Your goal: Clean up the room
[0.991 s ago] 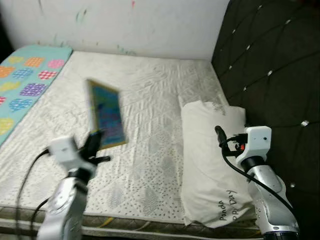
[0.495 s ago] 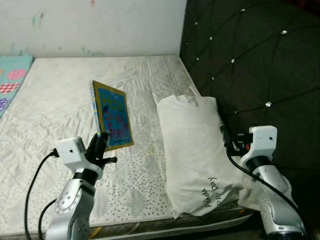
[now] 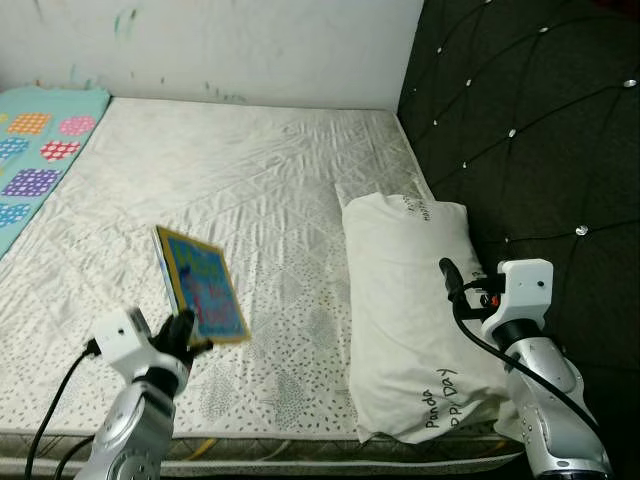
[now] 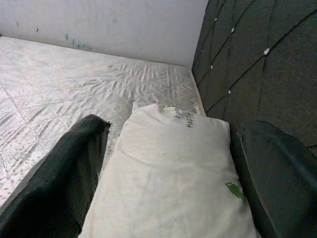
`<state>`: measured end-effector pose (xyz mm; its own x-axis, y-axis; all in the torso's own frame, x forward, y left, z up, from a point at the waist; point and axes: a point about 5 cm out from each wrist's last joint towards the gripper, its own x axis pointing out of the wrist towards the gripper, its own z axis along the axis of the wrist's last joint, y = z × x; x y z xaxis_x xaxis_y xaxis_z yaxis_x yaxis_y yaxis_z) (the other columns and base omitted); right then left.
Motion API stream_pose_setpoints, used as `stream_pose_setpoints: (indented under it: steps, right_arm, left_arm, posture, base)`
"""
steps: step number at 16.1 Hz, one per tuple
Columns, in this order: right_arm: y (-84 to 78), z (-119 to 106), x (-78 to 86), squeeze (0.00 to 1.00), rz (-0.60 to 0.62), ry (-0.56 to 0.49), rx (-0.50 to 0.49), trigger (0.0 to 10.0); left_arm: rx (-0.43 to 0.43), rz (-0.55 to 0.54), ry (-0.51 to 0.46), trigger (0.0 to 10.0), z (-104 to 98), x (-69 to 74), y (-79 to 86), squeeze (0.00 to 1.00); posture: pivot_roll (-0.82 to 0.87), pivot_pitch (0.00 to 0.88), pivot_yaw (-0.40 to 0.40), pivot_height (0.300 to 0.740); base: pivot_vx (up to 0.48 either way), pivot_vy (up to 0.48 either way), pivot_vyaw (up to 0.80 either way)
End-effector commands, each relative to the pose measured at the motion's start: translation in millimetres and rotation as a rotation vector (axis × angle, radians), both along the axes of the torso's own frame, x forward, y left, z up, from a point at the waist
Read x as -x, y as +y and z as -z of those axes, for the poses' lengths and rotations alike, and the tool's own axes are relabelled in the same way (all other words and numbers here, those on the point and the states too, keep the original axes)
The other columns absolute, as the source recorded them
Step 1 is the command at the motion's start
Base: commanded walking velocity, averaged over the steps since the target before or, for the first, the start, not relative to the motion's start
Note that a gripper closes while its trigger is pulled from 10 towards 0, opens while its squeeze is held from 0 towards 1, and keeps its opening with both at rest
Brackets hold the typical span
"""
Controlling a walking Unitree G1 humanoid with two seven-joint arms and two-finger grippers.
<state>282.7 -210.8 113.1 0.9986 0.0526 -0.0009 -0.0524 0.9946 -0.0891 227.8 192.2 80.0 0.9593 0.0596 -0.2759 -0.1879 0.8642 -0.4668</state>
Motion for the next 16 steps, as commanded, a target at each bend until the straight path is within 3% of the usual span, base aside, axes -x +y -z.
stream_pose_setpoints:
  steps: [1, 6, 8, 12, 16]
  right_arm:
    - [-2.4, -3.3, -1.6, 0.00, 0.003, 0.000, -0.005, 10.0]
    - [2.8, -1.7, 5.2, 0.00, -0.008, 0.018, -0.065, 10.0]
    - [2.4, -1.1, 9.9, 0.00, -0.009, 0.032, -0.084, 10.0]
    - [5.9, 3.6, 18.6, 0.00, -0.035, 0.067, -0.097, 10.0]
    - [11.4, 19.2, 40.1, 0.00, -0.127, 0.183, -0.099, 10.0]
  left_arm:
    - [-0.030, 0.008, -0.044, 10.0, -10.2, -1.7, 1.6, 0.00]
    - [-0.042, -0.008, -0.043, 10.0, -12.9, 1.4, 3.7, 0.00]
    - [-0.079, -0.035, -0.082, 10.0, -21.1, 3.9, 8.6, 0.00]
    - [-0.117, -0.052, -0.071, 10.0, -22.4, 12.7, 15.7, 0.00]
    - [-0.187, -0.005, -0.093, 10.0, -26.7, 22.1, 5.3, 0.00]
  posture:
    - [-0.06, 0.049, -0.030, 0.740]
    - [-0.06, 0.066, -0.033, 0.740]
    - [-0.06, 0.097, -0.034, 0.740]
    - [-0.05, 0.130, -0.036, 0.740]
    - [-0.05, 0.134, -0.038, 0.740]
  base:
    - [0.000, 0.000, 0.00]
    - [0.000, 0.000, 0.00]
    - [0.000, 0.000, 0.00]
    - [0.000, 0.000, 0.00]
    - [0.000, 0.000, 0.00]
